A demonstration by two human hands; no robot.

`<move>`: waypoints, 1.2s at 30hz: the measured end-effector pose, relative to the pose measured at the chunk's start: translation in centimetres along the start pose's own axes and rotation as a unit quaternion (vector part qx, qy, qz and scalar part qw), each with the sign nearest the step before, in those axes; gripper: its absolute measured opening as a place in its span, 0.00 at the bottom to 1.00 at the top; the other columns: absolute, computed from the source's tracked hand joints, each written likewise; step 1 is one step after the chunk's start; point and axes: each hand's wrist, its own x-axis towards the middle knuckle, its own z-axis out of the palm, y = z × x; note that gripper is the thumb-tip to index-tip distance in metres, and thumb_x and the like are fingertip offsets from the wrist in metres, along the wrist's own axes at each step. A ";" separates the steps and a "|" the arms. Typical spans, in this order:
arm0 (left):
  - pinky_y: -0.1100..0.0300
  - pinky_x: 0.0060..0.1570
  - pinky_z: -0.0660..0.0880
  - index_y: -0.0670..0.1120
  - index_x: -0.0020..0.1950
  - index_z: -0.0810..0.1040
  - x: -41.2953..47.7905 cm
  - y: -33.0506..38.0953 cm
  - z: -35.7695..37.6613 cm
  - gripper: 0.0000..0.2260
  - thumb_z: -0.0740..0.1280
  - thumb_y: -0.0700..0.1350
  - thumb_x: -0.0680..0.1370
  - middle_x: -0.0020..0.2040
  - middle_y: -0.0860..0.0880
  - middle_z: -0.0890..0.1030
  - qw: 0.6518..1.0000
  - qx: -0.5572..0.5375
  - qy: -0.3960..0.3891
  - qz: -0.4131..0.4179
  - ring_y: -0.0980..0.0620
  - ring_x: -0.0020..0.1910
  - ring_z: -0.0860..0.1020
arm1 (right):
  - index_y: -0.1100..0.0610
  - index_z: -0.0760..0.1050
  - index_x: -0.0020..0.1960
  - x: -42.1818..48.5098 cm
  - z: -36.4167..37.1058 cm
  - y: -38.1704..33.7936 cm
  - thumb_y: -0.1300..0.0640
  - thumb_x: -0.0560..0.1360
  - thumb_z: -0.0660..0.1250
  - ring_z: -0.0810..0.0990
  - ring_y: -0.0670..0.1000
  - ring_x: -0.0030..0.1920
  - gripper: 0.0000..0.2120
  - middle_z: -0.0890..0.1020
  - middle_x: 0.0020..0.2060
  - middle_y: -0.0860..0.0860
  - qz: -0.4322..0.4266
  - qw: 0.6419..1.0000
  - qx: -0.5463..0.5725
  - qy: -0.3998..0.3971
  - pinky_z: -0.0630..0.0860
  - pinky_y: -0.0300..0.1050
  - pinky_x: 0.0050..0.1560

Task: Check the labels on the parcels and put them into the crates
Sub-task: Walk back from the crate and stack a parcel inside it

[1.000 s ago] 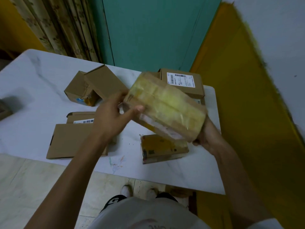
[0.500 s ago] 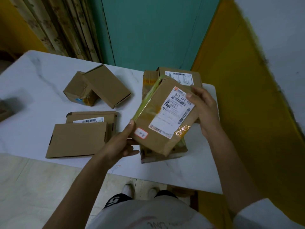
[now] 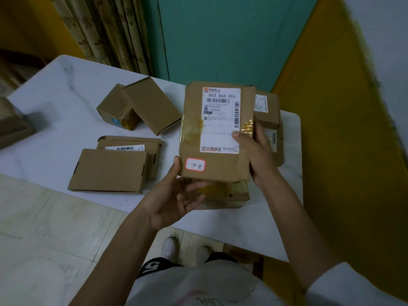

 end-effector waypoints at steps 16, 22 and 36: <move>0.56 0.47 0.81 0.41 0.51 0.83 -1.8 -2.9 -2.4 0.27 0.64 0.64 0.68 0.54 0.38 0.82 0.994 -0.056 0.067 0.059 0.59 0.18 0.64 | 0.41 0.73 0.62 -2.8 2.0 4.2 0.52 0.68 0.71 0.81 0.47 0.57 0.23 0.83 0.55 0.42 0.043 0.995 -0.020 -0.087 0.79 0.51 0.56; 0.56 0.50 0.80 0.41 0.56 0.78 -1.6 -3.8 -2.1 0.29 0.62 0.64 0.70 0.54 0.40 0.83 0.996 -0.039 0.066 0.046 0.59 0.19 0.64 | 0.39 0.74 0.58 -3.3 1.0 3.6 0.54 0.69 0.71 0.81 0.45 0.56 0.19 0.83 0.54 0.40 0.035 0.994 -0.031 -0.095 0.80 0.43 0.51; 0.54 0.54 0.75 0.64 0.50 0.82 -8.6 -5.7 -8.8 0.24 0.58 0.73 0.64 0.55 0.56 0.83 0.965 0.084 0.192 0.157 0.53 0.53 0.82 | 0.50 0.67 0.71 -6.5 9.4 4.2 0.55 0.69 0.72 0.80 0.50 0.60 0.32 0.81 0.60 0.46 0.025 0.980 -0.024 -0.198 0.80 0.46 0.49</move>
